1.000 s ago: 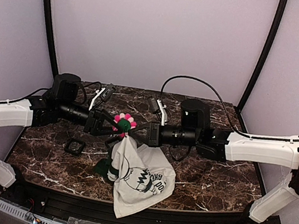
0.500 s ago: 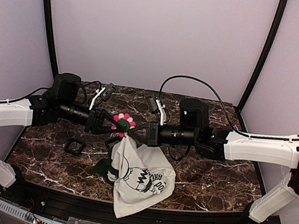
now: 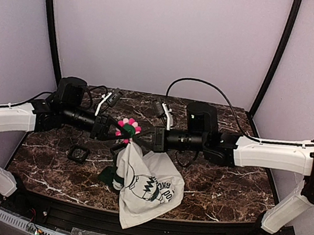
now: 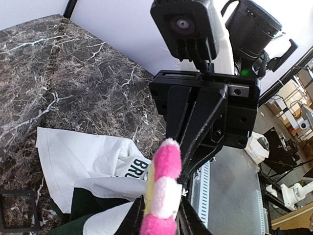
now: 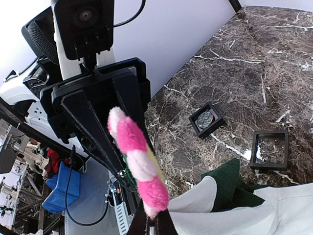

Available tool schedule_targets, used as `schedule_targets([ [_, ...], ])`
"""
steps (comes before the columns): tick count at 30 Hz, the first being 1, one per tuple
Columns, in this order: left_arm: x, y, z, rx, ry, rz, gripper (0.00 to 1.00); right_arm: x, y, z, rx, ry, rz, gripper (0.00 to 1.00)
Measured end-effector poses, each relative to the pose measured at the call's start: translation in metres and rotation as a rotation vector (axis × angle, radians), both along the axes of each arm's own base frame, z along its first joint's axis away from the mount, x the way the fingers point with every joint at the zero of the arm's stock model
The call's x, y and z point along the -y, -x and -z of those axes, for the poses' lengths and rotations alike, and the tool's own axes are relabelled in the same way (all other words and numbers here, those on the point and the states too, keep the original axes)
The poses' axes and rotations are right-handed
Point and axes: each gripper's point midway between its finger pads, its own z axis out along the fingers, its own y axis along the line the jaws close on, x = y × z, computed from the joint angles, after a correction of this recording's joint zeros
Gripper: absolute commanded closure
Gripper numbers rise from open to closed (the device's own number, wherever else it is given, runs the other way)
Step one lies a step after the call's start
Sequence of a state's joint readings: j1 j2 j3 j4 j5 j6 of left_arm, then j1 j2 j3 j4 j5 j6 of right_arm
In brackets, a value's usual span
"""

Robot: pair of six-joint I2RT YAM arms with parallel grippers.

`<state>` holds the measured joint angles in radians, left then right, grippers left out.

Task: Remove the brooch from the garment
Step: Open the brooch on the crumpled clothing.

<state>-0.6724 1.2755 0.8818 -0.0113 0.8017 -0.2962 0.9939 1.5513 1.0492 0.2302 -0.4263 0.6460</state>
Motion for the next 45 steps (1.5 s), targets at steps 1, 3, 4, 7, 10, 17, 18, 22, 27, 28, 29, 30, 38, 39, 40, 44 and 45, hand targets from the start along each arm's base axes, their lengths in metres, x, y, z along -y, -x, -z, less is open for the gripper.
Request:
schedule_targets([
  [1, 0.000, 0.000, 0.000, 0.002, -0.002, -0.001, 0.88, 0.000, 0.000, 0.000, 0.001, 0.000, 0.000, 1.00],
  [3, 0.000, 0.000, 0.001, 0.000, -0.006, -0.002, 0.93, 0.000, 0.000, 0.001, 0.000, 0.002, -0.001, 1.00],
  [4, 0.000, 0.000, 0.002, -0.004, -0.007, -0.004, 0.96, 0.000, 0.000, 0.001, 0.000, 0.003, -0.001, 1.00],
  [7, -0.001, 0.000, 0.003, -0.005, -0.012, -0.004, 0.99, 0.000, 0.001, 0.002, -0.002, 0.007, -0.006, 1.00],
  [10, -0.001, 0.000, 0.003, -0.004, -0.012, -0.004, 0.99, 0.000, 0.003, 0.002, -0.001, 0.005, -0.021, 0.92],
  [17, 0.000, 0.000, 0.002, -0.006, -0.010, 0.001, 0.99, -0.002, 0.015, -0.005, 0.009, -0.041, -0.098, 0.60],
  [18, 0.000, 0.001, 0.002, -0.007, -0.009, 0.003, 0.99, -0.002, 0.017, -0.006, 0.010, -0.050, -0.110, 0.58],
  [22, 0.000, 0.003, 0.000, -0.010, 0.002, 0.018, 0.99, -0.003, 0.022, -0.010, 0.009, -0.073, -0.138, 0.59],
  [27, 0.001, 0.005, -0.002, -0.013, 0.017, 0.031, 0.99, -0.005, 0.021, -0.008, 0.005, -0.081, -0.144, 0.68],
  [28, 0.001, 0.006, -0.002, -0.018, 0.017, 0.033, 0.99, -0.006, 0.021, -0.007, 0.003, -0.079, -0.145, 0.70],
  [29, 0.001, 0.006, -0.001, -0.022, 0.017, 0.035, 0.99, -0.006, 0.021, -0.006, -0.001, -0.078, -0.144, 0.72],
  [30, 0.001, 0.007, -0.001, -0.025, 0.019, 0.037, 0.99, -0.006, 0.020, -0.005, -0.007, -0.074, -0.143, 0.74],
  [38, 0.001, 0.009, -0.001, -0.031, 0.028, 0.046, 0.99, -0.007, 0.017, 0.001, -0.026, -0.064, -0.133, 0.84],
  [39, 0.001, 0.009, 0.000, -0.034, 0.027, 0.046, 0.99, -0.007, 0.017, 0.003, -0.029, -0.061, -0.132, 0.85],
  [40, 0.001, 0.009, 0.001, -0.035, 0.027, 0.046, 0.99, -0.008, 0.016, 0.004, -0.033, -0.059, -0.132, 0.86],
  [44, -0.001, 0.008, 0.004, -0.040, 0.020, 0.040, 0.99, -0.011, 0.013, 0.009, -0.048, -0.045, -0.122, 0.89],
  [45, -0.001, 0.007, 0.005, -0.040, 0.018, 0.035, 0.99, -0.011, 0.012, 0.010, -0.053, -0.040, -0.118, 0.89],
])
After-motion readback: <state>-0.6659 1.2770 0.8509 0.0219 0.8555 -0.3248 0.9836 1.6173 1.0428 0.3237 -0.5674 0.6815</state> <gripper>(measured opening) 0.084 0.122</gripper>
